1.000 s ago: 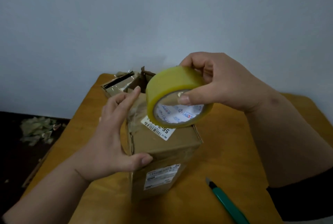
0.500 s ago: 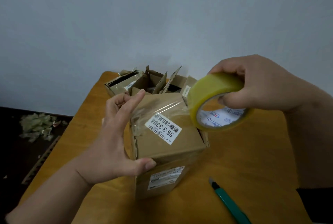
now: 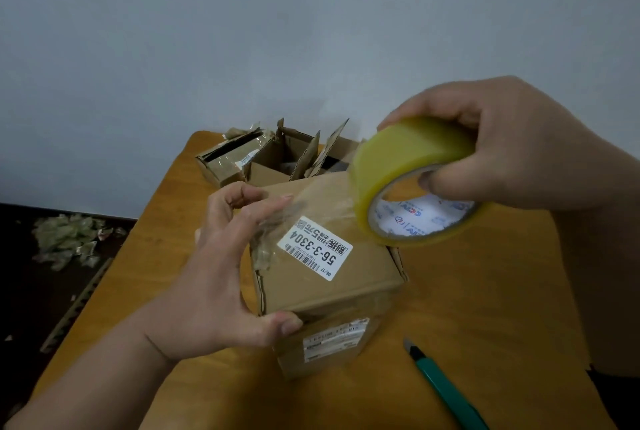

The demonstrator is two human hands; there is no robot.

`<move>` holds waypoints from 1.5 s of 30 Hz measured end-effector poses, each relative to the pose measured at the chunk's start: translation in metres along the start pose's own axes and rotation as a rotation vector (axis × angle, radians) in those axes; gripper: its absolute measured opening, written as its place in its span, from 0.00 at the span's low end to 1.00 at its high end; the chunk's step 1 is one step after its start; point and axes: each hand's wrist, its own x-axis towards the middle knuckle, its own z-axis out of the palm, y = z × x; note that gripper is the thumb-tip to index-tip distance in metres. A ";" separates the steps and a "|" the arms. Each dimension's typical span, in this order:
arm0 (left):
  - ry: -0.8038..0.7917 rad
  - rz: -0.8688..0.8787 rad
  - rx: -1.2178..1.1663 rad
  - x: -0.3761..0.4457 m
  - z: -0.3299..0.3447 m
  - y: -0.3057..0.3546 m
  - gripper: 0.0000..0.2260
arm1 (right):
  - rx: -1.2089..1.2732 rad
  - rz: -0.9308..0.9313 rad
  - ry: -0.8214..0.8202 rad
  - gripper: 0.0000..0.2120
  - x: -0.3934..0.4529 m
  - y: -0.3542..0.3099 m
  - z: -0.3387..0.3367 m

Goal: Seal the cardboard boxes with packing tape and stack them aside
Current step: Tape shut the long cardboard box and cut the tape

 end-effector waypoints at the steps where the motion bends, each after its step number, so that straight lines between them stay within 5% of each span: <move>1: -0.012 0.003 0.017 0.002 0.001 0.002 0.47 | 0.045 -0.008 0.035 0.22 0.002 -0.003 0.001; 11: -0.029 -0.027 0.091 0.003 0.000 0.003 0.54 | -0.238 -0.069 0.053 0.27 0.008 -0.029 -0.009; 18: -0.024 -0.038 0.069 0.006 -0.002 0.002 0.56 | -0.304 0.123 -0.035 0.27 -0.002 0.014 -0.020; 25: -0.025 -0.030 0.064 0.009 0.002 0.004 0.54 | -0.508 0.000 0.069 0.26 -0.009 0.039 -0.018; 30: -0.033 -0.010 0.093 0.010 0.005 0.006 0.54 | -0.349 -0.045 0.162 0.29 -0.011 0.032 -0.028; 38: -0.012 -0.054 0.055 0.010 0.004 0.006 0.53 | -0.707 -0.162 0.209 0.29 -0.009 0.013 -0.040; 45: -0.016 -0.065 0.064 0.006 0.004 0.005 0.54 | -0.653 -0.157 0.345 0.24 -0.013 0.060 -0.031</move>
